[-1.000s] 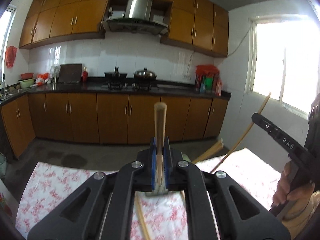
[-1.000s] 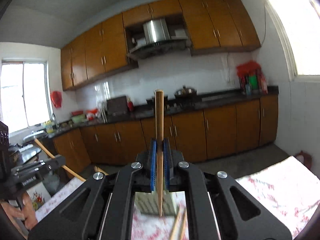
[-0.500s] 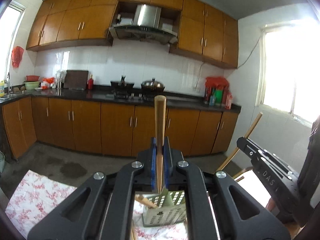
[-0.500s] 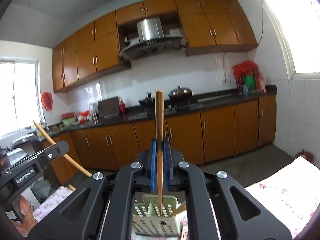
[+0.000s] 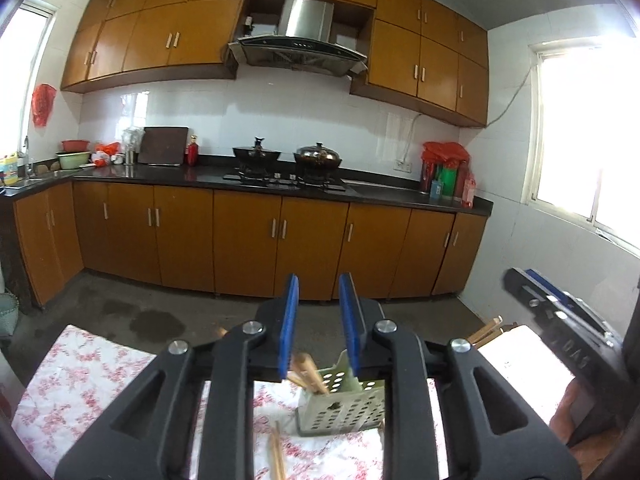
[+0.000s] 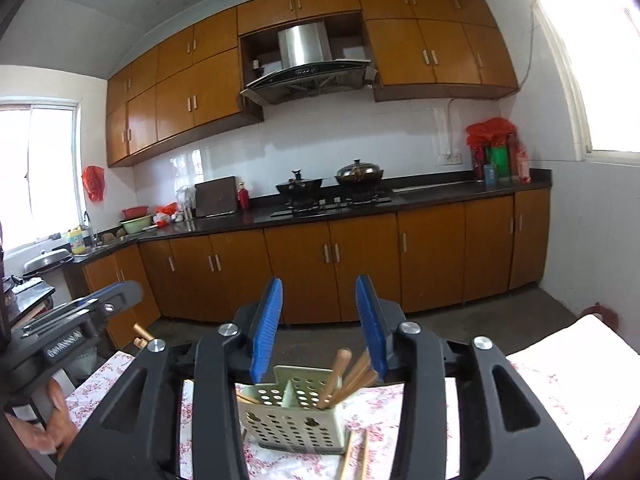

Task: Organize utensils
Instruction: 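Open both tools to drop the chopsticks into the holder, then close the left tool on a chopstick while the right tool grasps another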

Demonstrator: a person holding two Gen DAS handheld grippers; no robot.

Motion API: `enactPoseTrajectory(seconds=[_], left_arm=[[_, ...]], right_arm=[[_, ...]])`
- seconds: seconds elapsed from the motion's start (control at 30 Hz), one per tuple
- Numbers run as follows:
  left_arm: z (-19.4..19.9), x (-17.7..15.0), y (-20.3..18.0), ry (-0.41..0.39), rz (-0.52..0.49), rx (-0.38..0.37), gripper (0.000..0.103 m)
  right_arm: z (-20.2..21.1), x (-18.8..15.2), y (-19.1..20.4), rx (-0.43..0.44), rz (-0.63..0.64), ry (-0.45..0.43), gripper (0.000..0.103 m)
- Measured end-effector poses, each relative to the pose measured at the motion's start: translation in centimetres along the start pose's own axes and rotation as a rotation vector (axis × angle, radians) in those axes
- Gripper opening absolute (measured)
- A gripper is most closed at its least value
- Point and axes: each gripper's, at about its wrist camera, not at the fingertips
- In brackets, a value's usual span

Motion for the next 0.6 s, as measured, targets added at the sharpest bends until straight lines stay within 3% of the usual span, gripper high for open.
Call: enactPoseTrajectory(seconds=[0.1, 0.23, 0.33, 0.43, 0.53, 0.6], left_arm=[[2.4, -0.8, 0.9, 0.013, 0.008, 0.022, 0.028], [5.2, -4.0, 2.4, 0.061, 0.019, 0.057, 0.033], [5.6, -8.1, 3.6, 0.151, 0.026, 0.092, 0.036], [4.5, -13.7, 4.5, 0.297, 0.040, 0.089, 0.036], [3.0, -18.0, 4.6, 0.416, 0.053, 0.060, 0.033], [2.4, -20.0, 4.2, 0.469, 0.053, 0.034, 0.032]], right_arm=[[1.6, -0.3, -1.5, -0.040, -0.018, 0.026, 0.049], [2.7, -3.3, -4.3, -0.104, -0.043, 0.136, 0.050], [1.6, -8.1, -6.3, -0.133, -0.051, 0.309, 0.049], [-0.1, -14.1, -7.1, -0.118, -0.050, 0.501, 0.033], [-1.2, -18.6, -6.9, -0.106, -0.038, 0.620, 0.027], [-1.8, -20.0, -6.5, -0.111, -0.035, 0.651, 0.027]])
Point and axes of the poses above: each gripper's, at about its wrist camera, not at the fingertips, and z roughly against the way its jaws point, y to its left, x to its top, and after that the axes turned 9 degrees about -z, right-handed
